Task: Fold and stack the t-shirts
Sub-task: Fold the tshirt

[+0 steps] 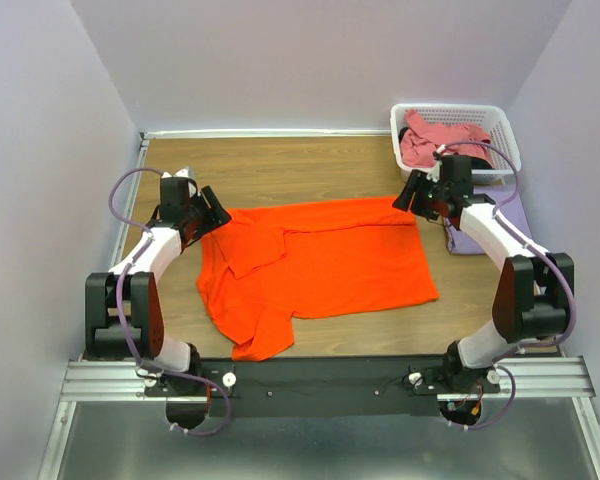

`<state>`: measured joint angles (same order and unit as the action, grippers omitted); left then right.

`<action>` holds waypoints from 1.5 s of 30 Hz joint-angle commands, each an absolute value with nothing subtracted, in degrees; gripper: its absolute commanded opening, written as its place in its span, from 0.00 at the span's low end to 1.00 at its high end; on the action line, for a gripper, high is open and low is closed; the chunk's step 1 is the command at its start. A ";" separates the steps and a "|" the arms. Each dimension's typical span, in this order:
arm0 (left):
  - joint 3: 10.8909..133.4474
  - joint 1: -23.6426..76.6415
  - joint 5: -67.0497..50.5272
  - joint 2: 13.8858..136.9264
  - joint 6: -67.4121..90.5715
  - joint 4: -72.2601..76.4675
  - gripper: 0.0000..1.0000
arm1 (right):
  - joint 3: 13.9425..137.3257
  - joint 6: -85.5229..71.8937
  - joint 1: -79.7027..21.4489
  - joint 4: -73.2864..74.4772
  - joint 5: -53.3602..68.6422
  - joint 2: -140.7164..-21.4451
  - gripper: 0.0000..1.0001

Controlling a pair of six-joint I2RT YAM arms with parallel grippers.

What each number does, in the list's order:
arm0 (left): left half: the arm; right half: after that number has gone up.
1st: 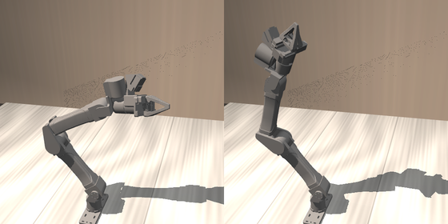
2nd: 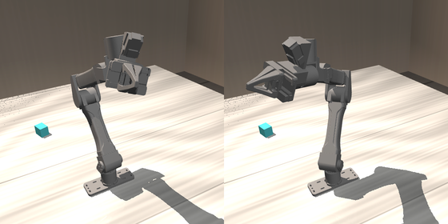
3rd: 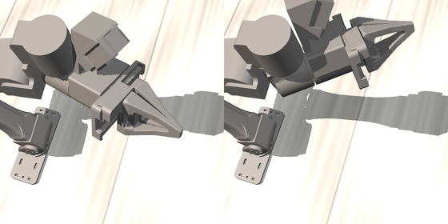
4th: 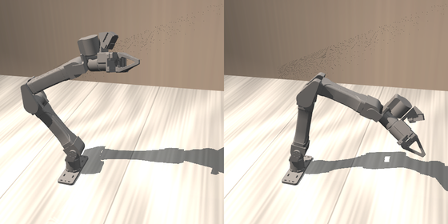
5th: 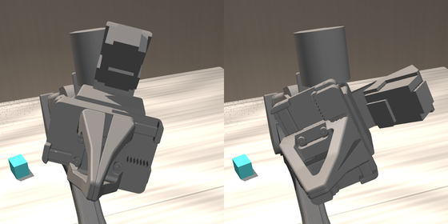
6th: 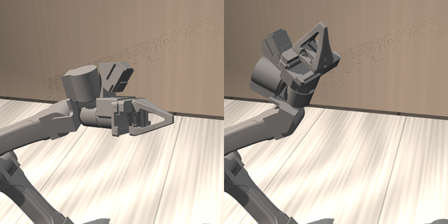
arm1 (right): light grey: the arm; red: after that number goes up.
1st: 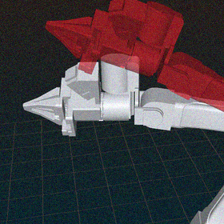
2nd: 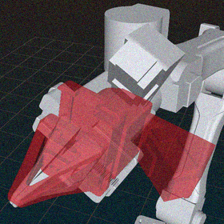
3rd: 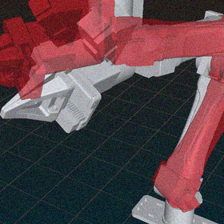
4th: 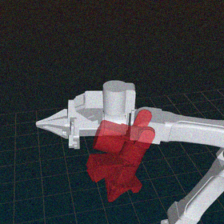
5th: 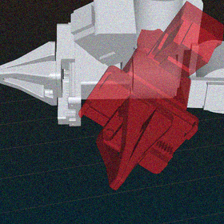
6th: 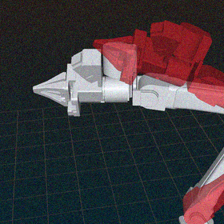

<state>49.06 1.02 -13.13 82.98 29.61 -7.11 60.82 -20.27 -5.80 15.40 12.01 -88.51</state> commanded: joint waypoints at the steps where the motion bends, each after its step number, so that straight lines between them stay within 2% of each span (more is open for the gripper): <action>1: 50.89 -2.28 -10.02 87.01 29.09 -4.40 0.68 | 63.80 -23.90 -2.82 12.31 9.67 -92.45 0.65; 7: 56.42 -4.65 -10.11 97.02 27.86 -3.87 0.61 | 67.15 -26.01 -2.37 10.55 12.92 -97.72 0.60; 20: 61.08 -5.54 -7.65 103.97 26.02 -3.96 0.54 | 69.43 -27.42 -1.85 7.30 18.54 -105.99 0.55; 28: 63.45 -5.89 -5.71 107.93 25.23 -4.66 0.26 | 69.96 -29.79 -0.26 3.26 19.25 -112.93 0.52; 32: 66.00 -6.42 -4.92 110.21 24.79 -5.18 0.24 | 70.14 -31.64 1.75 1.85 18.29 -116.80 0.52; 33: 66.53 -6.59 -4.75 110.56 24.96 -5.36 0.19 | 70.14 -31.90 1.93 1.58 17.93 -117.42 0.52; 37: 68.73 -6.86 -4.57 112.50 25.57 -5.97 0.12 | 70.22 -34.01 3.16 0.70 15.56 -118.82 0.52; 45: 68.12 -6.85 -4.05 111.63 28.56 -4.93 0.12 | 70.05 -34.37 4.66 0.53 12.13 -117.07 0.52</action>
<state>68.93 -6.26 -7.25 111.68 27.38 -4.56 70.57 -32.84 3.33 -2.46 17.04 -115.85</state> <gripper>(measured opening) 0.122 0.520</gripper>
